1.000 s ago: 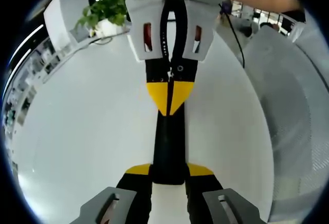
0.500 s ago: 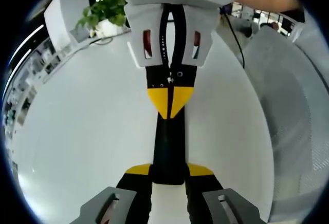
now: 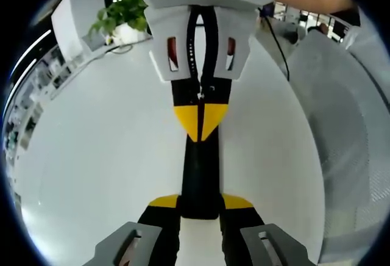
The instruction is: Press the specified remote control buttons in sequence, fully releasing each button before pressing the next.
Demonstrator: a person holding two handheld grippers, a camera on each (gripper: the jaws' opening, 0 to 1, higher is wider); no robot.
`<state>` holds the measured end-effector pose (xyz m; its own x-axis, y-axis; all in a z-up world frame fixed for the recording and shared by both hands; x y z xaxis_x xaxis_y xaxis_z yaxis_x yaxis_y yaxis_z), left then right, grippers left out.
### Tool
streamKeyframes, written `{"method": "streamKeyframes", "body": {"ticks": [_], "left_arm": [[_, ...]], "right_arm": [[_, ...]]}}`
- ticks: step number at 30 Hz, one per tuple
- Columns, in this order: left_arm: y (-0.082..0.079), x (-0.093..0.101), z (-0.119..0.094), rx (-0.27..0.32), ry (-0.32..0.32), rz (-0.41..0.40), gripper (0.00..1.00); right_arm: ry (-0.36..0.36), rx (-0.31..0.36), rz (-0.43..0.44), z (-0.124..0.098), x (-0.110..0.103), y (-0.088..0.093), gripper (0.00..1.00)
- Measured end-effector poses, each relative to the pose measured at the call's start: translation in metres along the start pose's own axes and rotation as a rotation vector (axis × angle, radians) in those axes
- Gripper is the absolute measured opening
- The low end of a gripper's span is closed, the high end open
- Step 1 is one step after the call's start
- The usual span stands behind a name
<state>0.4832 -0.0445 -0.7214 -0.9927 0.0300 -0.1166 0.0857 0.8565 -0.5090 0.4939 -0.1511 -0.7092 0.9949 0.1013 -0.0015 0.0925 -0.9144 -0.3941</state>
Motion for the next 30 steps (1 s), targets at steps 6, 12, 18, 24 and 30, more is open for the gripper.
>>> {"method": "streamKeyframes", "body": {"ticks": [6, 12, 18, 24, 30], "left_arm": [[-0.0002, 0.0003, -0.0001, -0.002, -0.001, 0.0, 0.24], [-0.0001, -0.0002, -0.0002, -0.002, 0.0, -0.001, 0.24], [0.0, -0.0007, -0.0002, -0.003, 0.0, -0.001, 0.24], [0.0, -0.0008, -0.0005, -0.005, 0.001, -0.001, 0.24], [0.0001, -0.0005, -0.0009, -0.005, 0.001, -0.001, 0.24]], "right_arm": [[0.002, -0.033, -0.012, 0.0004, 0.0004, -0.0015, 0.0], [0.002, -0.043, -0.014, 0.001, 0.0012, -0.0022, 0.0], [0.001, -0.048, -0.019, 0.0007, 0.0014, -0.0025, 0.0], [0.006, -0.015, -0.002, 0.0, 0.0013, -0.0006, 0.0], [0.006, -0.016, -0.004, 0.0001, 0.0015, -0.0013, 0.0]]}}
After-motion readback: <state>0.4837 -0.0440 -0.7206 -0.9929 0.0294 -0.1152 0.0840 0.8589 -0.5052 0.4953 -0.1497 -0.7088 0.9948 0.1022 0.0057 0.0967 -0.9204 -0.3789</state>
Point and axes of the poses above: the point that each gripper's makers call its tool centre point, and the gripper's own axes: z roughly forward along the fingers, x roughly to its right, y roughly out of its underside, the point moved 7 cm from there along -z, roughly backward along the fingers, and after that the axes turned 10 degrees about z, right-handed, at the moved point
